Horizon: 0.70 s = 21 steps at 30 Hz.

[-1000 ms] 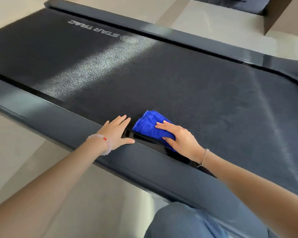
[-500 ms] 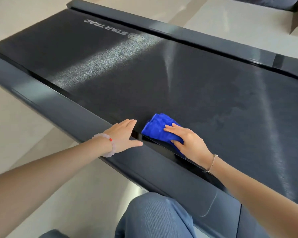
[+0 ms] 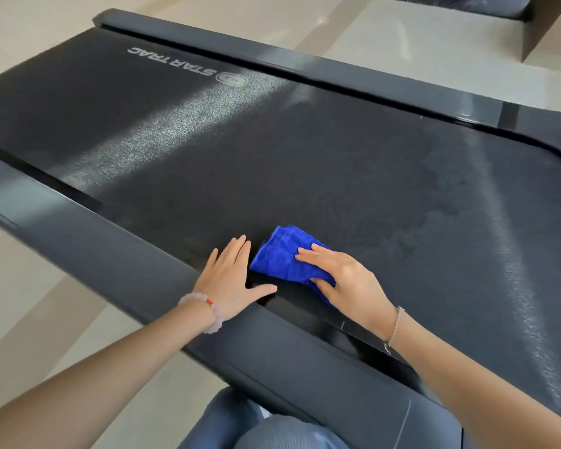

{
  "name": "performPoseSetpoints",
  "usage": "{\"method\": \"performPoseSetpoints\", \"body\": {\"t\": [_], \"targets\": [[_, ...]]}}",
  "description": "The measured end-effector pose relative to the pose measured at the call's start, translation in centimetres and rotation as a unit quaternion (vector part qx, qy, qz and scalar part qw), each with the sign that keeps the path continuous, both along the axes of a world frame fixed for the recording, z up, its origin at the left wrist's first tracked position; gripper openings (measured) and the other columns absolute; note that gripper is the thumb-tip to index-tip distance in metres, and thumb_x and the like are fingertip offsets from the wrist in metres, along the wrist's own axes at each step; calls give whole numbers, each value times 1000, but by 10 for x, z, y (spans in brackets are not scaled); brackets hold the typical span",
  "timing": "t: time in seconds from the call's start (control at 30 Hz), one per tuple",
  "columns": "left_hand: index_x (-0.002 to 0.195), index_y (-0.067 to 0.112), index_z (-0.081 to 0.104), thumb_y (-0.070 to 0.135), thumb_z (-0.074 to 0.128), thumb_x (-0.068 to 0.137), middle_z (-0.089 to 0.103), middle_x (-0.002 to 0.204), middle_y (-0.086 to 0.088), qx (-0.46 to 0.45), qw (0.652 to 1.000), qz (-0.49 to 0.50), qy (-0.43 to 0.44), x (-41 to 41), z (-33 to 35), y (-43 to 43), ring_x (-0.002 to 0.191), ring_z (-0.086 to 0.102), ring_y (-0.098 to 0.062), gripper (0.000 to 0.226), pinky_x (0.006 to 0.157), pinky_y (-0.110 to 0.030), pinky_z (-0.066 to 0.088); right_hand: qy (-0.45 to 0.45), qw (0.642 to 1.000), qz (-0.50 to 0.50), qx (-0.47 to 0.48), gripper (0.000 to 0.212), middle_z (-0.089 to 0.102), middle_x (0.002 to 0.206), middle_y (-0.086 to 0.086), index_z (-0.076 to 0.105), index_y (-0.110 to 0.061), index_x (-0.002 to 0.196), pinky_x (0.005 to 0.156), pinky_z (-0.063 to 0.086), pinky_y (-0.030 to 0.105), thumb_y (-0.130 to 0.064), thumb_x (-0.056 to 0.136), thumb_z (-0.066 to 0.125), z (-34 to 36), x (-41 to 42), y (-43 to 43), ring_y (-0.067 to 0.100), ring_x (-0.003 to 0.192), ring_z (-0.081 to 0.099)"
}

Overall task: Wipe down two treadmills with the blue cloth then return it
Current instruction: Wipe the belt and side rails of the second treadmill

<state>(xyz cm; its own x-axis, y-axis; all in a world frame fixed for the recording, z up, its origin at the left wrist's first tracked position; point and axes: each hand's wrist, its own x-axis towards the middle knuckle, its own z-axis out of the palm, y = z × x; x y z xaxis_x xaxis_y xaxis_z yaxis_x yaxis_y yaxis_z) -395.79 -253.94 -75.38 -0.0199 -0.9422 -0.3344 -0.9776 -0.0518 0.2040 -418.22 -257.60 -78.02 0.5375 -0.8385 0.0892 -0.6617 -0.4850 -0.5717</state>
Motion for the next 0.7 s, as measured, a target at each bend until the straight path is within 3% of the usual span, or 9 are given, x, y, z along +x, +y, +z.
{"method": "performPoseSetpoints", "body": {"t": [0.37,0.43,0.5,0.53,0.63,0.7], "targets": [[150,13,2,66,32,88,-8,158,3,-46,997,-50,-25,-11,-8,-56,144,-11,-12,87,117,-34,-4,18,997,-70,27,45,45,139,-21,48,-37,131,96,44,34,-14,92,53,9,-6,-126,5,131,40],[150,15,3,65,32,89,-7,158,4,-60,996,-60,-21,-16,-9,-71,144,-11,-12,85,117,-35,-3,26,995,-94,36,45,42,143,-17,48,-39,131,92,43,31,-17,92,52,12,-9,-150,7,112,55],[150,17,2,65,28,90,-7,158,6,-73,994,-71,-28,-20,-10,-86,144,-11,-12,81,117,-35,-3,37,993,-109,37,45,40,145,-14,47,-41,131,87,43,31,-19,92,52,12,-12,-173,0,76,53],[150,19,2,65,26,90,-7,158,7,-76,994,-75,-30,-22,-11,-94,143,-12,-12,79,117,-35,-3,40,992,-113,38,44,40,145,-14,47,-41,131,87,43,31,-19,92,52,11,-14,-184,4,71,50],[150,23,1,70,11,86,-9,157,10,-84,993,-81,-30,-27,-17,-113,143,-12,-11,80,117,-34,-3,48,991,-123,31,43,43,143,-15,47,-43,130,88,44,34,-21,93,51,8,-19,-216,19,88,57],[150,25,1,72,-4,76,-8,157,11,-95,992,-85,-23,-30,-22,-123,143,-11,-10,88,117,-33,-4,51,989,-134,20,43,46,140,-14,48,-41,130,85,44,32,-20,93,50,8,-22,-240,17,76,52]]}}
